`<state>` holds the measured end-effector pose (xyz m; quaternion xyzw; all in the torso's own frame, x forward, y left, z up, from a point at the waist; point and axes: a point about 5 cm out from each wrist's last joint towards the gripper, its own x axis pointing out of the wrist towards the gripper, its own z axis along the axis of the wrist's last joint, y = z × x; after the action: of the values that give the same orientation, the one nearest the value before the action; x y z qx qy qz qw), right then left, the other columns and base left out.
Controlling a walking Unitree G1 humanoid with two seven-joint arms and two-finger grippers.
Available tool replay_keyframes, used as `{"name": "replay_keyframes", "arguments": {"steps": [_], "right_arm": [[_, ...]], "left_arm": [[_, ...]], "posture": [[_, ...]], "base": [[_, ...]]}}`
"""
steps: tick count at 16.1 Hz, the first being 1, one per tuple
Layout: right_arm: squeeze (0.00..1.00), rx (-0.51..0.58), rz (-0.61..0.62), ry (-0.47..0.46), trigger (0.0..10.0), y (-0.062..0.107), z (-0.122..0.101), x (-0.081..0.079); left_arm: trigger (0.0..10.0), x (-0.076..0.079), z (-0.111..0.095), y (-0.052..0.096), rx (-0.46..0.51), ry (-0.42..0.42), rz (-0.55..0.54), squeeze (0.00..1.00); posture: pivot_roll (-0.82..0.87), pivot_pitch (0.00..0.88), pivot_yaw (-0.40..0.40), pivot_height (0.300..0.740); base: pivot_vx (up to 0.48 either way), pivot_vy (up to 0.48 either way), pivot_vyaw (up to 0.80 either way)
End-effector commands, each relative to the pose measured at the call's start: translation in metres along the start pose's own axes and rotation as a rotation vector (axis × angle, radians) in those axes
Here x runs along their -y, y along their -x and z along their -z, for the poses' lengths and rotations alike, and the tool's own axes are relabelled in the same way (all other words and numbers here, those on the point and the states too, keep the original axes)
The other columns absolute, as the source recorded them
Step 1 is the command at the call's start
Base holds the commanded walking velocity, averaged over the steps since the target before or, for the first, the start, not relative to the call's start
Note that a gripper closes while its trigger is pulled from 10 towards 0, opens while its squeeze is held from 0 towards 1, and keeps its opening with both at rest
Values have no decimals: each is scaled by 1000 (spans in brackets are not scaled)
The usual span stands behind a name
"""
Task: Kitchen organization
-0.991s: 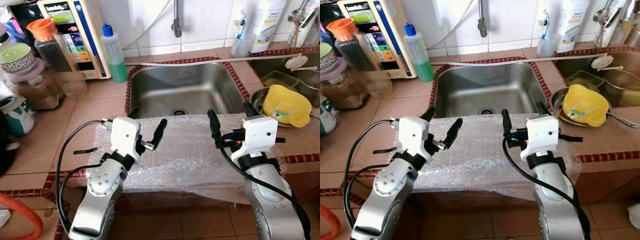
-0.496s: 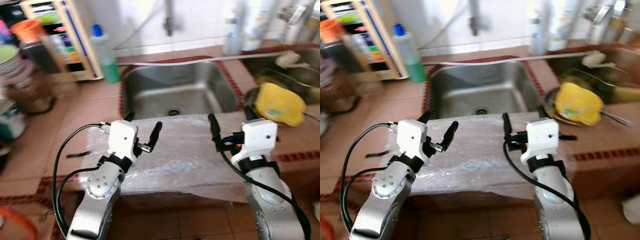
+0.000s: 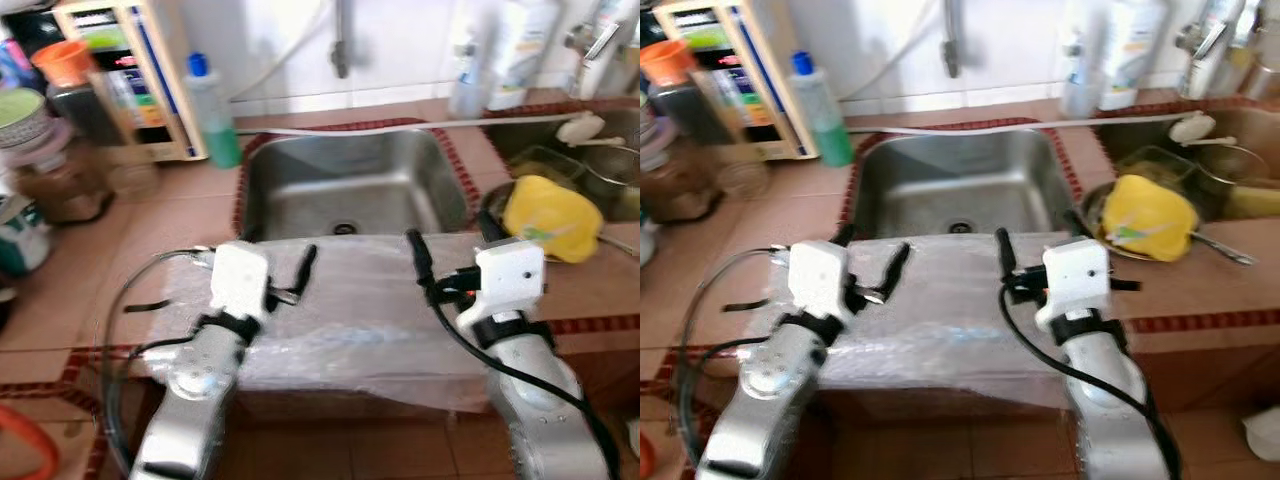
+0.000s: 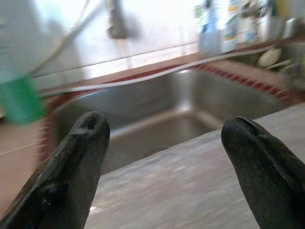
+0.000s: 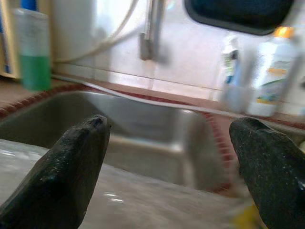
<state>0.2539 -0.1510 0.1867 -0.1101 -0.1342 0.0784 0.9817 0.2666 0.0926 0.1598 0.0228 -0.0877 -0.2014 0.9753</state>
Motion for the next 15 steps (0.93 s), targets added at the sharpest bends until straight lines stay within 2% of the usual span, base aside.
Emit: {"name": "replay_keyframes", "arguments": {"steps": [1,2,5,15], "right_arm": [[1000,55,-13,2,10000,-2,-10,-6],[1000,83,-13,27,10000,-3,-15,-5],[1000,70,-16,29,10000,-2,-12,-5],[1000,71,-30,34,10000,-2,-11,-7]], "left_arm": [[10000,-9,2,4,-15,-18,-32,0],[10000,-9,1,3,-11,-26,-34,0],[10000,-10,2,2,-15,-19,-38,0],[10000,-10,4,2,-21,-17,-40,0]], "posture": [[-255,112,113,740],[-256,113,113,740],[-259,113,113,740],[-258,110,107,740]], "base": [[0,0,0],[0,0,0],[0,-85,0],[0,-341,0]]}}
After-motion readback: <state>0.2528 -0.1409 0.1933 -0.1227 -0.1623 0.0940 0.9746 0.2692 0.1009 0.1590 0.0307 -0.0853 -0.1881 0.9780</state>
